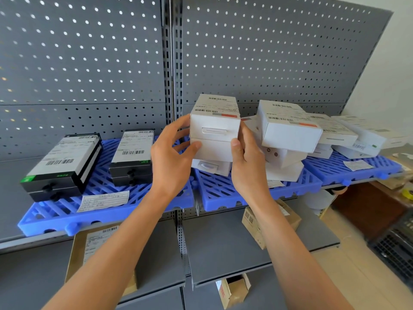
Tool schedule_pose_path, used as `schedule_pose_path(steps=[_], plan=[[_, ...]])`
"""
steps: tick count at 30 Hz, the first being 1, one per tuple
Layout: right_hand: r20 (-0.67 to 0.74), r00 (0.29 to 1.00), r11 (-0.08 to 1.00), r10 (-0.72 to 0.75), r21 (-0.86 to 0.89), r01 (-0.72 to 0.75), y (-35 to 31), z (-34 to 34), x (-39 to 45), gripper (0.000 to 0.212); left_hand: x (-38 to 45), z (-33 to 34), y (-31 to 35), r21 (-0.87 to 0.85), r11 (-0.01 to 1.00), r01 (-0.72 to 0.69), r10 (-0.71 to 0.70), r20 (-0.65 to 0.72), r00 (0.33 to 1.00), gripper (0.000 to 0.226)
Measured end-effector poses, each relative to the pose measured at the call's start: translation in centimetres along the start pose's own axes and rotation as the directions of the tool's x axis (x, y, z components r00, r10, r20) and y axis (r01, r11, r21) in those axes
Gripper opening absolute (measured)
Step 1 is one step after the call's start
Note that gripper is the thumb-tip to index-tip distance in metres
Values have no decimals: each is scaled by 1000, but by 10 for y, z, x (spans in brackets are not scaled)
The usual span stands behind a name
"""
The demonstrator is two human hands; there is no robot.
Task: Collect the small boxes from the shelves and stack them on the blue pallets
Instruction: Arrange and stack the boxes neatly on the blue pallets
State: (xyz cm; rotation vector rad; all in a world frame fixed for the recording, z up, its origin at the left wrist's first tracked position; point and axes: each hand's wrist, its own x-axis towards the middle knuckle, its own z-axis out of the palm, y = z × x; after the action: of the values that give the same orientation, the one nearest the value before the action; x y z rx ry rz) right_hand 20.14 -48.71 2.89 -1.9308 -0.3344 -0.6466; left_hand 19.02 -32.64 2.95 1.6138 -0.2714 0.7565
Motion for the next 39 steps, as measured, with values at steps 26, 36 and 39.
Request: schedule_pose_path(steps=[26, 36, 39], plan=[[150, 977, 986, 151, 45, -159, 1, -2, -9, 65, -13, 3, 3, 6, 992, 129, -128, 150, 980, 64], [183, 975, 990, 127, 38, -136, 6, -4, -16, 68, -15, -9, 2, 65, 991, 119, -128, 150, 980, 64], [164, 979, 992, 118, 24, -124, 5, -3, -16, 69, -9, -10, 2, 45, 991, 125, -131, 178, 975, 63]])
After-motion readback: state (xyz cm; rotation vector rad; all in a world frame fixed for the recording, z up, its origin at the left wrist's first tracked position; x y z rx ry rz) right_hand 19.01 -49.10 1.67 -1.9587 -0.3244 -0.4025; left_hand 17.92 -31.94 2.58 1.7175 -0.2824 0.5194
